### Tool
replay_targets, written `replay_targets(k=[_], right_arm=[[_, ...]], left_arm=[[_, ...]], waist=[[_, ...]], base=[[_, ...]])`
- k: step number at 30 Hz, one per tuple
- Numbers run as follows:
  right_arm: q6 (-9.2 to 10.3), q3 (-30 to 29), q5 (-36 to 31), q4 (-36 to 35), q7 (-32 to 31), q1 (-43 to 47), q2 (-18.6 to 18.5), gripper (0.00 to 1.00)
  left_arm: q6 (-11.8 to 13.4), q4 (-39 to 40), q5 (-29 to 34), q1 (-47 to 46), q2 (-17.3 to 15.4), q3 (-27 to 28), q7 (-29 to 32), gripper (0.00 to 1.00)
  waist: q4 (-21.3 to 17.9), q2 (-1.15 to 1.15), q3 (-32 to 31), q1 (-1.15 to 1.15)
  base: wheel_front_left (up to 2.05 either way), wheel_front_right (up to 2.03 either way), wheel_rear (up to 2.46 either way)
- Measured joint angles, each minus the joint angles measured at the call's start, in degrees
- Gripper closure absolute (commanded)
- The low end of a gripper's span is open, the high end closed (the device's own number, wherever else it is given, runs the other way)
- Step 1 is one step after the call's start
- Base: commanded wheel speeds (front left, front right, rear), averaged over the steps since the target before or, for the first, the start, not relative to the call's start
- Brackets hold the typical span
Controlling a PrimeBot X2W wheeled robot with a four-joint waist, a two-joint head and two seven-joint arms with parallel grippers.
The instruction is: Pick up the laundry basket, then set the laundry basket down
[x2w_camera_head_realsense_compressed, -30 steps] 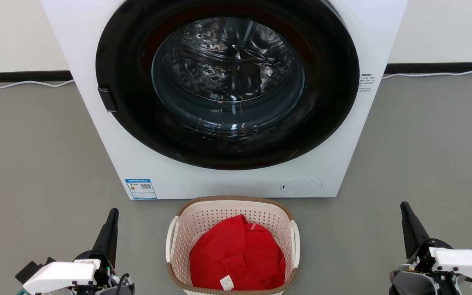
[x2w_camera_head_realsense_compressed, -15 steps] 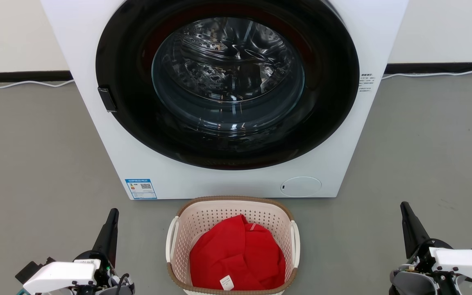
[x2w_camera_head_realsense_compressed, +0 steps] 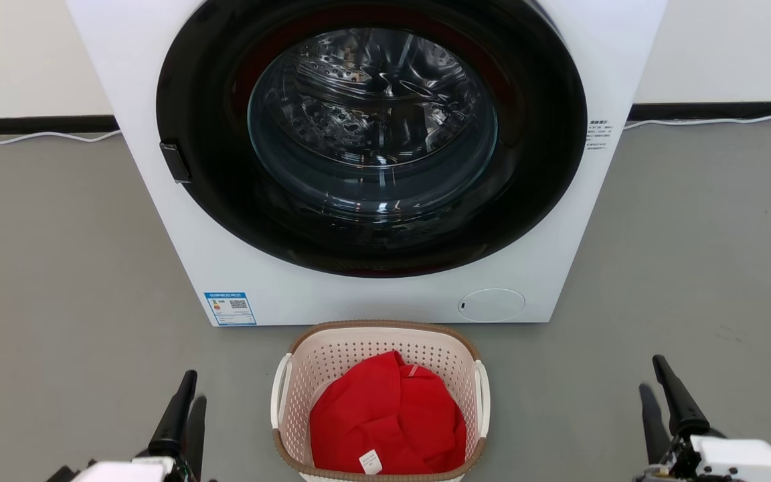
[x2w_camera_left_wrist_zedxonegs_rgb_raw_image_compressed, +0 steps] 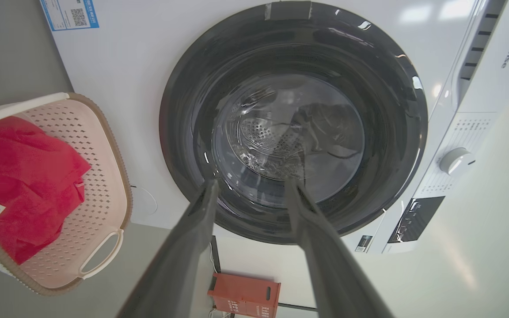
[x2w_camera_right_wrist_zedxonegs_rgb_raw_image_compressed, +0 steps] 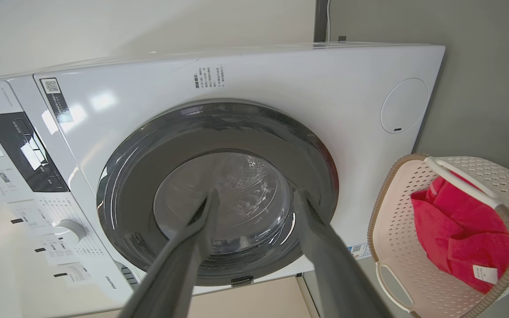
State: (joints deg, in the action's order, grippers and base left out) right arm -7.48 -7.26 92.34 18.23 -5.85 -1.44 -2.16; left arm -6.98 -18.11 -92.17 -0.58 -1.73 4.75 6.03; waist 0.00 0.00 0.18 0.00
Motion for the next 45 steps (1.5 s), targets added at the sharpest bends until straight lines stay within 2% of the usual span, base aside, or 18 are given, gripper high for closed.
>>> replay_targets(k=[15, 31, 45], right_arm=[[0.0, 3.1, -0.2, -2.4, 2.0, 0.5, 0.1, 0.0], [0.0, 5.7, -4.8, -5.1, 4.4, 0.3, 0.1, 0.0], [0.0, 7.6, -14.6, -7.0, 6.8, 0.2, 0.1, 0.0]], left_arm=[[0.0, 1.7, -0.1, 1.0, 0.0, 0.0, -0.5, 0.0], [0.0, 4.9, 3.2, 1.0, -1.1, -1.4, -2.8, 0.0], [0.0, 6.7, 9.9, 1.0, -4.9, -5.6, -7.3, 0.0]], waist=[[0.1, 0.0, 0.0, 0.02], [0.0, 0.0, 0.0, 0.01], [-0.2, 0.0, 0.1, 0.01]], base=[[0.0, 0.0, 0.0], [0.0, 0.0, 0.0], [0.0, 0.0, 0.0]])
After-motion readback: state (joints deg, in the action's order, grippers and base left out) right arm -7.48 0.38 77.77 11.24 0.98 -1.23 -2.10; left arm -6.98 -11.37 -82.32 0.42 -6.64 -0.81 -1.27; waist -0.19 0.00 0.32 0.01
